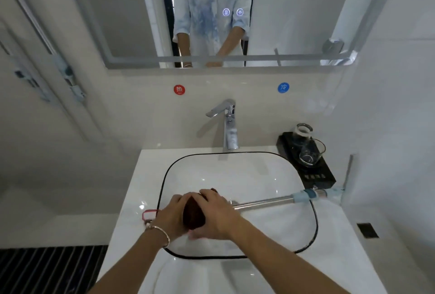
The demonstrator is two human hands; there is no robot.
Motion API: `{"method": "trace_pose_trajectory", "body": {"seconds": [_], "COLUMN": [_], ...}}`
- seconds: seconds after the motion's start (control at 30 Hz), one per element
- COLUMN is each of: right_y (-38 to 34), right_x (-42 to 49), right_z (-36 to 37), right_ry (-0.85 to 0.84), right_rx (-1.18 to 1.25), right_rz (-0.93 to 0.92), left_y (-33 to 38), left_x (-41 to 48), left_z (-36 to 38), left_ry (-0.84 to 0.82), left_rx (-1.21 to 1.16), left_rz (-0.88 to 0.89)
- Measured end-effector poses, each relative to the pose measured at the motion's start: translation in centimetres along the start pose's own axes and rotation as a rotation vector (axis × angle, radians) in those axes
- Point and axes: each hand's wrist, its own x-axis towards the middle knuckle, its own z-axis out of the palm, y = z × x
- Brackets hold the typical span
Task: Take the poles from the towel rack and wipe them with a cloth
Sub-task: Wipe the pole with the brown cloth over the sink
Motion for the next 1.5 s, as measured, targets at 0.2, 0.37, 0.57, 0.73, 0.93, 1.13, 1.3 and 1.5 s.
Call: {"method": "trace_pose_trajectory", "body": {"seconds": [0.2,0.37,0.57,0.73,0.93,1.13,1.3,1.5], "right_y": [-1.5,-1.7,-0.1,5.7,14.4,18.7,20.0,17.7], "right_x": [2.7,3.4,2.7,-1.4,-7.8,-10.0,-9.8,-8.4], "right_z": [2.2,3.3,3.7,-0.3,-5.3,-5.5,-6.2,-5.5], "right_ry": [0.031,0.089,0.164,0.277,0.518,0.461,0.443,0.342], "right_rx": [-0.218,-0.237,-0.08,-0.116,-0.21,0.173,0.375,0.331], "right_rz": [0.111,0.126,0.094,0.276,0.528,0.705,0.591,0.453], "left_y": [-3.7,-4.3,-4.5,-5.7,-6.9,-6.8,-6.2,-6.2], "left_x": [-1.8,-1.3,-1.2,-1.3,-0.8,-0.6,-0.6,-0.7], "left_z": [-0.7,0.4,0.2,0.5,1.1,1.7,1.5,1.7], "left_ry": [-0.092,-0.047,-0.016,0.122,0.143,0.179,0.157,0.154], "left_rx": [-0.523,-0.291,-0.313,-0.3,-0.28,-0.24,-0.199,-0.197], "left_rz": [-0.119,-0.091,-0.051,0.046,0.046,0.034,0.04,0.031]}}
